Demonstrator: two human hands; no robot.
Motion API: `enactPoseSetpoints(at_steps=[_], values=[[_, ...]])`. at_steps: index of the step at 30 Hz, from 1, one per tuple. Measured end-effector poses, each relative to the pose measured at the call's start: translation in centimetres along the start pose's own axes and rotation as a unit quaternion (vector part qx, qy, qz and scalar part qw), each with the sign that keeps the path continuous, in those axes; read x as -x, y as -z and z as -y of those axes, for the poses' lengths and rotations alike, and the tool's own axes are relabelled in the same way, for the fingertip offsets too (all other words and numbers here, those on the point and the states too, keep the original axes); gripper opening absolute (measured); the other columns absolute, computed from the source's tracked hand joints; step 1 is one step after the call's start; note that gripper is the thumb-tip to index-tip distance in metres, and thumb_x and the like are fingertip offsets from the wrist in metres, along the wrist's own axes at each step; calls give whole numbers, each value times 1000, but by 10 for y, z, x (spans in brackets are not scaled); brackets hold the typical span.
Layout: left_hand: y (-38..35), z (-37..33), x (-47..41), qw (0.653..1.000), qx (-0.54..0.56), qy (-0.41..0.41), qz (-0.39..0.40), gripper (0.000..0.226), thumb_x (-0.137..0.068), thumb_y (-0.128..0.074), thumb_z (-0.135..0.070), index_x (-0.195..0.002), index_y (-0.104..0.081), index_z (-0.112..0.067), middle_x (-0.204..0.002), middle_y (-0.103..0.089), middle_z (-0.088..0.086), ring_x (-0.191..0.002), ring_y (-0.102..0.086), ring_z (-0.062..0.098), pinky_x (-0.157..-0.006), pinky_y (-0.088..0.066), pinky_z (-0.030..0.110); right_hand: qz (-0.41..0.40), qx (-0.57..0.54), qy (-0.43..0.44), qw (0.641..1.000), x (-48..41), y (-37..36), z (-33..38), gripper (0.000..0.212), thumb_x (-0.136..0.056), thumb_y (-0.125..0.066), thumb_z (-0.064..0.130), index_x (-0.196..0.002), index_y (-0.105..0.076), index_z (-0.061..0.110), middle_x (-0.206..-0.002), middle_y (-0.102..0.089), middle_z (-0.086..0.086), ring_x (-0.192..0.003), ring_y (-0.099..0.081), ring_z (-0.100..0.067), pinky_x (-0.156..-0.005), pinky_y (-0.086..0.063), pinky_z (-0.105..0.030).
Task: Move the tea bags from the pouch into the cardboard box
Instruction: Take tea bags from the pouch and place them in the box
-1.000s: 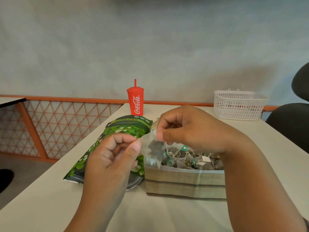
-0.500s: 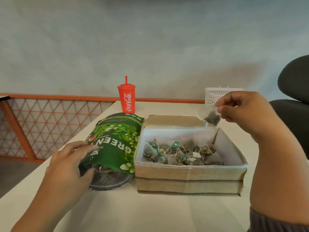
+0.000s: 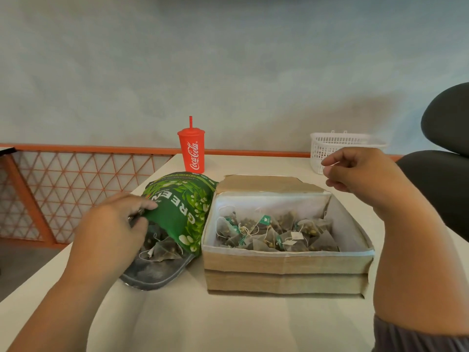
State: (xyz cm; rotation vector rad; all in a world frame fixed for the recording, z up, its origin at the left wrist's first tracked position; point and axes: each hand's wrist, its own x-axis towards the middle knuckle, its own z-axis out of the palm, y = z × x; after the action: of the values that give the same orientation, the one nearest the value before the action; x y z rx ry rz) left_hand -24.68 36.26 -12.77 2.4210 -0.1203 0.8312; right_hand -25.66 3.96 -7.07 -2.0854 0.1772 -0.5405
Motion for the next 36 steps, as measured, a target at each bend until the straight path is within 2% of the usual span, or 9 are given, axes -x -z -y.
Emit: enactPoseSetpoints(at_steps=[5, 9, 13, 16, 19, 23, 29, 33, 36], values=[[3, -12, -25, 1000, 26, 0, -18, 22, -78, -66, -1, -87, -72, -21, -86, -63, -5, -77, -56, 12, -64, -39, 21, 71, 21, 96, 993, 10, -28, 31, 10, -84, -65, 15, -83, -68, 24, -80, -68, -6, -74, -64, -14, -83, -53, -35], [3, -22, -36, 999, 32, -17, -37, 17, -78, -68, -6, -84, -72, -20, -82, -62, -9, -70, -54, 5, -58, -35, 14, 179, 26, 178, 967, 32, -61, 64, 11, -85, -64, 20, -81, -69, 29, -77, -62, 18, -68, -58, 6, -60, -40, -3], [2, -29, -43, 998, 29, -35, -42, 15, -78, -67, -7, -83, -73, -20, -82, -63, -6, -75, -56, 13, -65, -40, 24, 276, 115, 258, 919, 50, -104, 75, 21, -88, -59, 26, -107, -67, 32, -114, -49, 17, -109, -47, -3, -92, -36, -22], [2, -30, -46, 996, 26, -65, -50, 14, -77, -68, -7, -81, -73, -19, -83, -66, -4, -75, -58, 14, -67, -43, 25, 300, 185, 268, 897, 53, -126, 71, 48, -92, -52, 22, -138, -41, 28, -152, -18, 10, -134, -29, -16, -106, -28, -28], [2, -30, -43, 995, 14, -79, -60, 11, -80, -68, -9, -86, -73, -17, -82, -64, -5, -74, -54, 9, -60, -36, 14, 288, 190, 274, 898, 50, -133, 66, 61, -95, -46, 13, -148, -19, 24, -156, -3, 16, -140, -19, -13, -109, -21, -22], [5, -24, -18, 989, 30, -116, -90, 14, -75, -69, -1, -85, -70, -11, -77, -60, -6, -67, -48, -3, -58, -30, 5, 283, 163, 262, 908, 45, -132, 62, 64, -95, -41, 4, -148, -15, 26, -155, -1, 20, -142, -10, -6, -102, -10, -13], [-19, -9, 12, 975, -33, -204, 78, 18, -69, -67, -7, -81, -66, -20, -79, -60, -6, -64, -60, 15, -51, -42, 18, 286, 139, 266, 910, 43, -135, 60, 65, -92, -41, -3, -147, -19, 24, -154, -6, 20, -141, -9, -2, -101, -7, -8], [-41, -5, 4, 973, -111, -115, 168, 44, -85, -54, -12, -126, -53, -26, -119, -53, -1, -102, -58, 22, -80, -46, 25, 292, 137, 269, 907, 43, -136, 60, 65, -92, -41, -3, -147, -20, 23, -154, -7, 20, -140, -10, -1, -100, -6, -5], [-47, -4, -2, 966, -164, -78, 184, 34, -86, -52, -18, -119, -56, -26, -108, -63, 0, -96, -61, 19, -78, -45, 23, 297, 136, 268, 906, 44, -137, 58, 63, -93, -40, -2, -147, -20, 24, -154, -7, 21, -140, -9, 1, -98, -5, -3]])
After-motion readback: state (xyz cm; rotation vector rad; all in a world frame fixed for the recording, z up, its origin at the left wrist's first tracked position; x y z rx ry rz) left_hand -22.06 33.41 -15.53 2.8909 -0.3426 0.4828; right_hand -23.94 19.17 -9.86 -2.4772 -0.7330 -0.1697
